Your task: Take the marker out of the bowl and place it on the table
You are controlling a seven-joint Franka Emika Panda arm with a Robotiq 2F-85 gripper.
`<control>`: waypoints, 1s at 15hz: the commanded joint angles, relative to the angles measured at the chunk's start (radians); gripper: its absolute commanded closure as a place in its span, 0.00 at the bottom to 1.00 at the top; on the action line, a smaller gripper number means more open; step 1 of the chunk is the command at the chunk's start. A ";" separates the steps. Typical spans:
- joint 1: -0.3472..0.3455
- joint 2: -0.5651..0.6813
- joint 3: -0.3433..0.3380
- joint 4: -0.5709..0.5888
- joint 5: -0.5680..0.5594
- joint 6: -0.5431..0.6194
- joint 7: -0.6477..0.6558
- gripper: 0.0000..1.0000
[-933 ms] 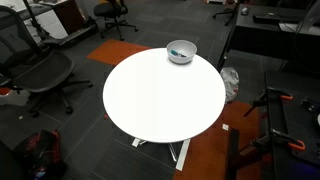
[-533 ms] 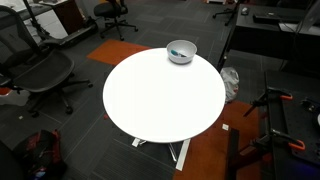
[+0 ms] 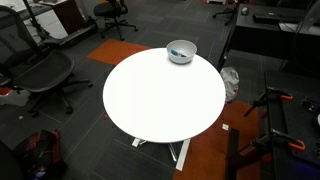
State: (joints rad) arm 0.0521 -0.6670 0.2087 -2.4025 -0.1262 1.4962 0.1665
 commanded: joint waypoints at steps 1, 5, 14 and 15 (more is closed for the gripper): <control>-0.030 0.032 -0.054 -0.028 -0.053 0.125 0.037 0.00; -0.079 0.076 -0.101 -0.070 -0.114 0.304 0.082 0.00; -0.165 0.298 -0.124 -0.151 -0.174 0.744 0.219 0.00; -0.184 0.348 -0.139 -0.136 -0.187 0.799 0.213 0.00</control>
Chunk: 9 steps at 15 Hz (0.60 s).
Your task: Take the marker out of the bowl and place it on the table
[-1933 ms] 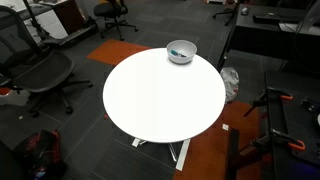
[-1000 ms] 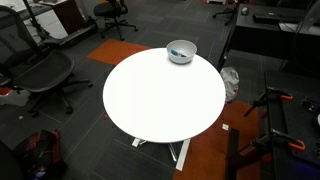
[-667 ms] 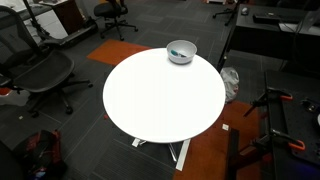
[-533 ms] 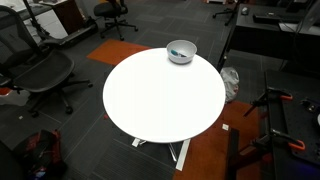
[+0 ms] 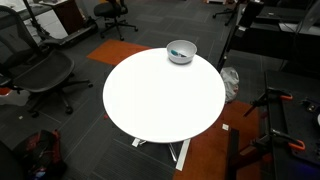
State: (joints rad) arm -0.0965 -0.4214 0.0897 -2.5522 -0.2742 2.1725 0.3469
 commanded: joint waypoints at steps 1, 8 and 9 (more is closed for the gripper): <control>-0.051 0.146 -0.029 0.024 -0.049 0.174 0.039 0.00; -0.092 0.400 -0.133 0.165 -0.052 0.368 0.026 0.00; -0.088 0.436 -0.149 0.196 -0.047 0.373 0.022 0.00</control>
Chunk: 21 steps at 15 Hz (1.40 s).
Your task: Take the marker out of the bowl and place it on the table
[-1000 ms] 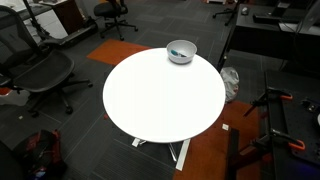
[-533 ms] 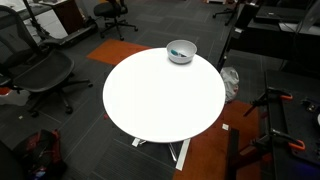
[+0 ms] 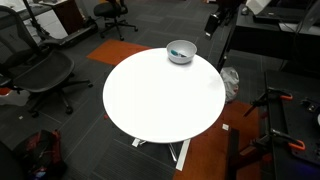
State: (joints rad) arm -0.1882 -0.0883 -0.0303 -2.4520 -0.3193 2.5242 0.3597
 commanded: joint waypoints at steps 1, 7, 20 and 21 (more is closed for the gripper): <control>0.010 0.130 -0.042 0.123 0.010 0.021 0.002 0.00; 0.028 0.301 -0.077 0.293 0.125 -0.012 -0.099 0.00; 0.003 0.576 -0.116 0.595 0.241 -0.097 -0.271 0.00; -0.002 0.593 -0.114 0.615 0.246 -0.105 -0.281 0.00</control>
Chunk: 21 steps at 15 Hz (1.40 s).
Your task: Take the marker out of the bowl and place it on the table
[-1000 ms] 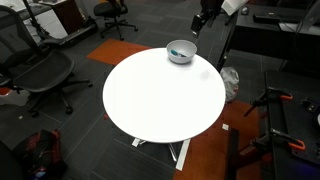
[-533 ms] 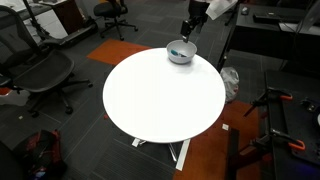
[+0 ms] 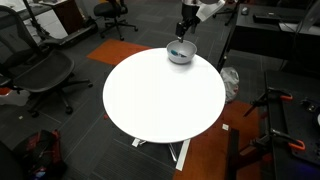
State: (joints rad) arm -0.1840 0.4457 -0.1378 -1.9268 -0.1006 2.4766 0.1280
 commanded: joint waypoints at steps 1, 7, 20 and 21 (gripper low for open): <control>-0.010 0.078 -0.007 0.110 0.029 -0.066 -0.058 0.00; -0.049 0.181 0.004 0.209 0.061 -0.098 -0.107 0.00; -0.060 0.336 0.008 0.336 0.102 -0.083 -0.119 0.00; -0.061 0.343 0.009 0.341 0.102 -0.083 -0.120 0.00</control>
State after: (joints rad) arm -0.2374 0.7593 -0.1356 -1.6317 -0.0210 2.4203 0.0231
